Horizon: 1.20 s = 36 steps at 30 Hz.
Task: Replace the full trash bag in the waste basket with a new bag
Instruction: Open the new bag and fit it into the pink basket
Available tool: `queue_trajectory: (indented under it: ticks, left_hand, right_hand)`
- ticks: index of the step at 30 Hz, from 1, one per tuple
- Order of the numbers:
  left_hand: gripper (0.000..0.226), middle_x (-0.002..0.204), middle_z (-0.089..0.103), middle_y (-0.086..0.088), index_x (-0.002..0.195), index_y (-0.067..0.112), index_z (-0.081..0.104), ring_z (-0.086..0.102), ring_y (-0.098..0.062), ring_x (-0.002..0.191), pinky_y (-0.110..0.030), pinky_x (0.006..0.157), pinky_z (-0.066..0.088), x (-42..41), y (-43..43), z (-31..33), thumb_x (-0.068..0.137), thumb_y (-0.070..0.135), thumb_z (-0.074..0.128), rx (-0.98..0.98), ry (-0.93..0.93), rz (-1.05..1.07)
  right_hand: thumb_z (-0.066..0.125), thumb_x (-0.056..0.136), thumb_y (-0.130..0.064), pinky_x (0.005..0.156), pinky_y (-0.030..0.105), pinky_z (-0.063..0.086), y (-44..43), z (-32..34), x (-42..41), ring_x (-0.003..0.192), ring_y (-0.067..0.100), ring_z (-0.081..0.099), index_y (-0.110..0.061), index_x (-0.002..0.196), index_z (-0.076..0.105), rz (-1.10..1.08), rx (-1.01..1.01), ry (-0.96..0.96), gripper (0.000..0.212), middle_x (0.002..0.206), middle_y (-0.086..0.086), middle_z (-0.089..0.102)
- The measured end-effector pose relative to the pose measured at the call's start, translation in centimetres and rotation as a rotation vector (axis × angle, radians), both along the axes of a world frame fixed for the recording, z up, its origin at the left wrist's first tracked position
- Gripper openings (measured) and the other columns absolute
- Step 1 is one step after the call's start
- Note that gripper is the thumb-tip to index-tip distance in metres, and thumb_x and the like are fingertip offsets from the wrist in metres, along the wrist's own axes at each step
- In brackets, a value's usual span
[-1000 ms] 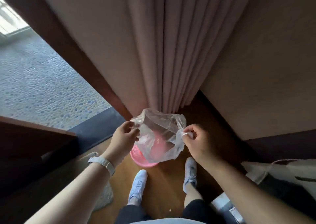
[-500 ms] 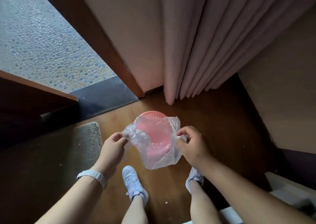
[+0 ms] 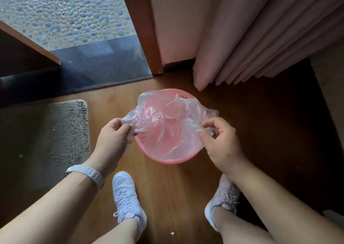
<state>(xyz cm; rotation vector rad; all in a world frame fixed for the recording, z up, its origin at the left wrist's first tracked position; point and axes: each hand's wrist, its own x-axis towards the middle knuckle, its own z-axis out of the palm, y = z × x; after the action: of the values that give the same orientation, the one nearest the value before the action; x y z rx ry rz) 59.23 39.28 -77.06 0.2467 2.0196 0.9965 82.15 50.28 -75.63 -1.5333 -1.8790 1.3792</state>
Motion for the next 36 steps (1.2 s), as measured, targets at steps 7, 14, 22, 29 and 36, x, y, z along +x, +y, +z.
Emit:
queue_trajectory:
  ticks: [7, 14, 22, 29, 36]
  left_hand:
    - [0.035, 0.068, 0.065, -0.006, 0.074, 0.015, 0.053, 0.058, -0.009, 0.052, -0.028, 0.05, 0.04, 1.1, -3.6, -3.9, 0.087, 0.045, 0.066, 0.063, 0.234, 0.003]
    - [0.04, 0.061, 0.047, -0.002, 0.066, 0.004, 0.045, 0.039, -0.018, 0.056, -0.032, 0.051, 0.035, 1.7, -6.3, -2.7, 0.07, 0.037, 0.067, 0.045, 0.415, -0.037]
    - [0.016, 0.081, 0.06, 0.007, 0.091, 0.018, 0.053, 0.055, -0.01, 0.07, -0.02, 0.058, 0.039, 0.4, -5.7, -4.0, 0.08, 0.016, 0.065, -0.089, 0.491, -0.317]
    - [0.062, 0.131, 0.052, 0.002, 0.137, 0.028, 0.039, 0.055, -0.016, 0.115, -0.039, 0.097, 0.048, -0.5, -5.2, -8.1, 0.084, 0.048, 0.064, -0.059, 0.509, -0.454]
    - [0.046, 0.14, 0.053, -0.008, 0.125, 0.02, 0.058, 0.047, -0.028, 0.131, -0.046, 0.109, 0.034, 2.4, -3.4, -10.1, 0.092, 0.05, 0.046, 0.141, 1.129, -1.226]
  right_hand:
    - [0.062, 0.084, -0.011, 0.071, 0.012, 0.037, -0.9, -6.1, -0.6, 0.093, 0.016, 0.047, -0.015, 0.08, 0.059, 0.29, 0.077, -0.148, 0.007, 0.104, -0.001, 0.05]
    - [0.048, 0.088, -0.021, 0.053, 0.027, 0.034, -3.5, -6.8, 1.2, 0.071, 0.022, 0.05, -0.022, 0.068, 0.044, 0.529, -0.063, -0.347, 0.02, 0.082, -0.002, 0.047]
    - [0.041, 0.089, -0.014, 0.056, 0.032, 0.031, -2.2, -8.5, -3.3, 0.063, 0.016, 0.037, -0.017, 0.067, 0.034, 0.385, -0.156, -0.196, 0.023, 0.069, 0.0, 0.039]
    - [0.041, 0.091, -0.023, 0.056, 0.032, 0.034, 0.1, -13.0, -6.3, 0.063, 0.019, 0.041, -0.014, 0.076, 0.043, 0.45, -0.125, -0.275, 0.018, 0.073, 0.002, 0.044]
    - [0.052, 0.085, -0.024, 0.053, 0.031, 0.035, 1.9, -11.9, -4.4, 0.064, 0.018, 0.045, -0.015, 0.075, 0.047, 0.596, 0.203, -0.421, 0.015, 0.076, -0.003, 0.048]
